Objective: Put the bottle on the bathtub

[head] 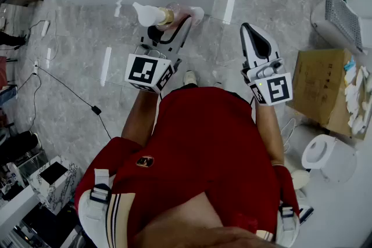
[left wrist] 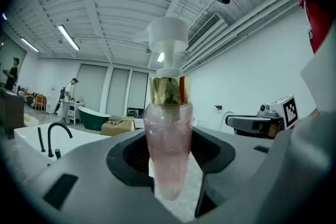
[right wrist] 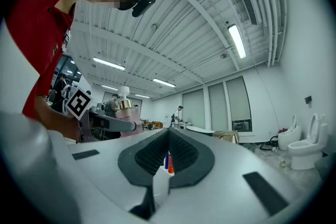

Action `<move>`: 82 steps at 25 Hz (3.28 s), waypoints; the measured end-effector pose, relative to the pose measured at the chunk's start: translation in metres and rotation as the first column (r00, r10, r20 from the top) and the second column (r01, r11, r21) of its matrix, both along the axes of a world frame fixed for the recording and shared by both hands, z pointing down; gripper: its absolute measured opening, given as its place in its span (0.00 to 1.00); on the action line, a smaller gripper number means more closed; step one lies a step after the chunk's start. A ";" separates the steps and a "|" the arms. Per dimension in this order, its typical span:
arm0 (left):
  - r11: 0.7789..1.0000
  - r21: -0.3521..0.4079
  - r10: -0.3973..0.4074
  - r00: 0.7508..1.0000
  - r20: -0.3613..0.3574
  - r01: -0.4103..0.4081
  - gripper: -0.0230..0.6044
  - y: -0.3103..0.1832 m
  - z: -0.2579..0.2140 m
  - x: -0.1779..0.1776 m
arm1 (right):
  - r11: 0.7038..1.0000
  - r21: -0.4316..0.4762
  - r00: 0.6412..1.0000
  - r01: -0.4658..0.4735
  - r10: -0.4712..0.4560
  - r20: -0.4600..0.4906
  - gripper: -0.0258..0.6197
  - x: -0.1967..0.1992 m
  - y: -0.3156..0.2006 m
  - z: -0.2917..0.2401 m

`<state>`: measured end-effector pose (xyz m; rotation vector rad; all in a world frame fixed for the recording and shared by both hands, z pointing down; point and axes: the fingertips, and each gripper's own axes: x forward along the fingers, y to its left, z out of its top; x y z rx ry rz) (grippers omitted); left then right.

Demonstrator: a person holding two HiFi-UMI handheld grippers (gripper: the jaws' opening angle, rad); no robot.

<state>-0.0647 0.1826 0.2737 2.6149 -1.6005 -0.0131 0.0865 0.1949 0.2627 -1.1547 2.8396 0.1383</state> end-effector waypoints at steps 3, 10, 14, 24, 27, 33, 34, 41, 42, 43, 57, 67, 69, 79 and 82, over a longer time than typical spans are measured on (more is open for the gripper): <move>1.000 0.000 0.015 1.000 0.005 -0.015 0.40 -0.003 0.002 -0.007 | 1.000 0.000 1.000 -0.006 0.006 -0.003 0.03 -0.011 -0.003 0.001; 0.999 0.005 0.034 0.999 -0.002 -0.034 0.40 -0.011 0.004 -0.030 | 1.000 -0.007 1.000 -0.012 0.012 0.014 0.03 -0.038 -0.006 0.004; 0.999 0.006 0.051 0.999 -0.007 -0.051 0.40 -0.014 0.006 -0.042 | 1.000 -0.011 1.000 -0.026 0.026 0.011 0.03 -0.053 -0.008 0.007; 0.996 0.015 0.093 0.996 -0.013 -0.093 0.40 -0.025 0.008 -0.062 | 0.998 -0.029 0.998 -0.062 0.062 0.003 0.03 -0.077 -0.017 0.010; 0.995 0.018 0.099 0.995 -0.013 -0.099 0.40 -0.031 0.007 -0.066 | 0.997 -0.033 0.998 -0.071 0.071 0.001 0.03 -0.080 -0.022 0.010; 0.995 0.007 0.104 0.994 -0.018 -0.104 0.40 -0.047 0.014 -0.066 | 0.996 -0.049 0.997 -0.077 0.077 -0.010 0.03 -0.080 -0.034 0.017; 0.995 0.004 0.104 0.994 -0.017 -0.104 0.40 -0.050 0.015 -0.066 | 0.996 -0.051 0.997 -0.077 0.076 -0.011 0.03 -0.080 -0.036 0.019; 0.997 -0.021 0.081 0.997 0.000 -0.080 0.40 -0.077 0.026 -0.064 | 0.996 -0.066 0.998 -0.057 0.058 0.000 0.03 -0.075 -0.066 0.029; 0.997 -0.023 0.079 0.997 0.006 -0.078 0.40 -0.082 0.027 -0.063 | 0.996 -0.066 0.999 -0.053 0.054 0.003 0.03 -0.074 -0.072 0.029; 0.997 -0.025 0.076 0.997 0.012 -0.076 0.40 -0.087 0.028 -0.062 | 0.997 -0.066 0.999 -0.050 0.050 0.006 0.03 -0.073 -0.079 0.030; 0.999 -0.035 -0.024 0.998 0.057 0.026 0.40 -0.177 0.034 -0.048 | 0.999 -0.048 0.999 0.020 -0.019 0.032 0.03 -0.043 -0.184 0.030; 0.991 -0.071 -0.107 0.990 0.093 0.113 0.40 -0.240 0.052 -0.040 | 0.995 -0.048 0.996 0.086 -0.085 0.036 0.03 -0.022 -0.252 0.039; 0.989 -0.073 -0.122 0.988 0.098 0.129 0.40 -0.251 0.055 -0.037 | 0.994 -0.050 0.995 0.099 -0.097 0.036 0.03 -0.017 -0.264 0.041; 0.975 -0.093 -0.190 0.975 0.119 0.202 0.40 -0.295 0.082 -0.035 | 0.986 -0.053 0.987 0.160 -0.159 0.017 0.03 -0.016 -0.309 0.052; 0.973 -0.105 -0.192 0.973 0.125 0.205 0.40 -0.304 0.089 -0.037 | 0.985 -0.065 0.987 0.162 -0.161 0.010 0.03 -0.020 -0.317 0.054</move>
